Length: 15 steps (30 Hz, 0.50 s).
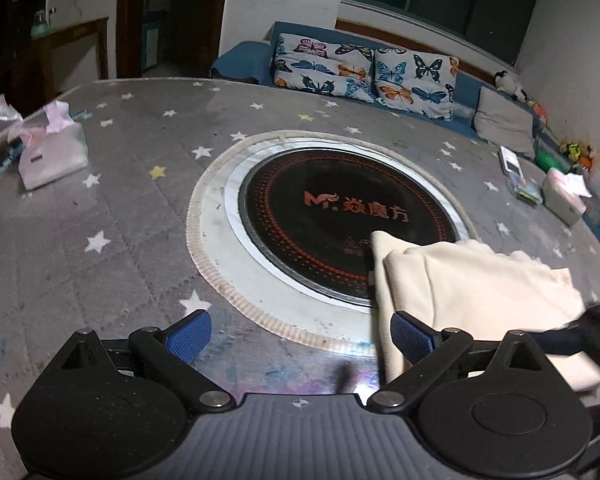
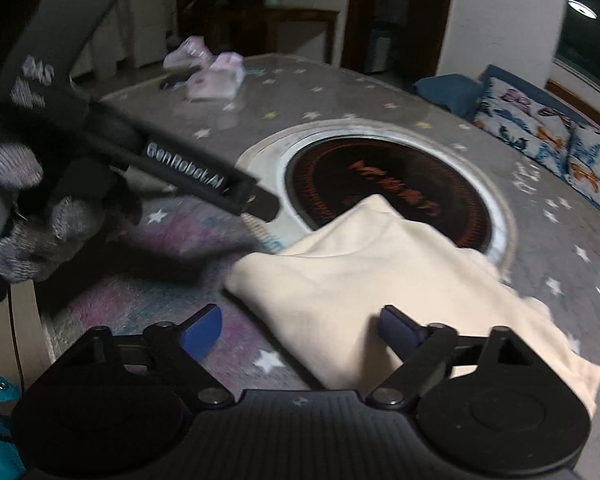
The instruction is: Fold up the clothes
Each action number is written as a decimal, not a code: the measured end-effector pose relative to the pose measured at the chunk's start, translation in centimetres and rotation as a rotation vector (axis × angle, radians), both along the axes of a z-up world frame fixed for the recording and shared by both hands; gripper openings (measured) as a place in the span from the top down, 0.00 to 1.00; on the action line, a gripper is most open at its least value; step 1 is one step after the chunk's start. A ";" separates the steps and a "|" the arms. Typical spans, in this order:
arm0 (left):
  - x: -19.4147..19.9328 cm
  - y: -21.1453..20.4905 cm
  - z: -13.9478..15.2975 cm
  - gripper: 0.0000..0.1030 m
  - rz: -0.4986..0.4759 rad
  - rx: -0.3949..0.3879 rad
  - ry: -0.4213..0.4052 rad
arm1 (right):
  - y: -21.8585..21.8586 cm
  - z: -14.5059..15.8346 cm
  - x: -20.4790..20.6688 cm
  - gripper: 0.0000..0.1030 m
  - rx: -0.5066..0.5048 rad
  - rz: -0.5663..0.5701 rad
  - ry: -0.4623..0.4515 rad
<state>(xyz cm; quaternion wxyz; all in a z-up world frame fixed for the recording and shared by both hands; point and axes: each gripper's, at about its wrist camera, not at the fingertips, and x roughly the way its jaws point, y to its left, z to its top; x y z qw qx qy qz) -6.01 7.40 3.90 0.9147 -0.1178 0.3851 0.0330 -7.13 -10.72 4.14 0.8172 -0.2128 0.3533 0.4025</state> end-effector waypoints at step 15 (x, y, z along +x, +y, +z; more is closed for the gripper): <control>1.9 -0.2 -0.8 0.05 0.017 -0.274 0.043 | -0.7 0.7 1.1 0.84 0.071 -0.019 0.003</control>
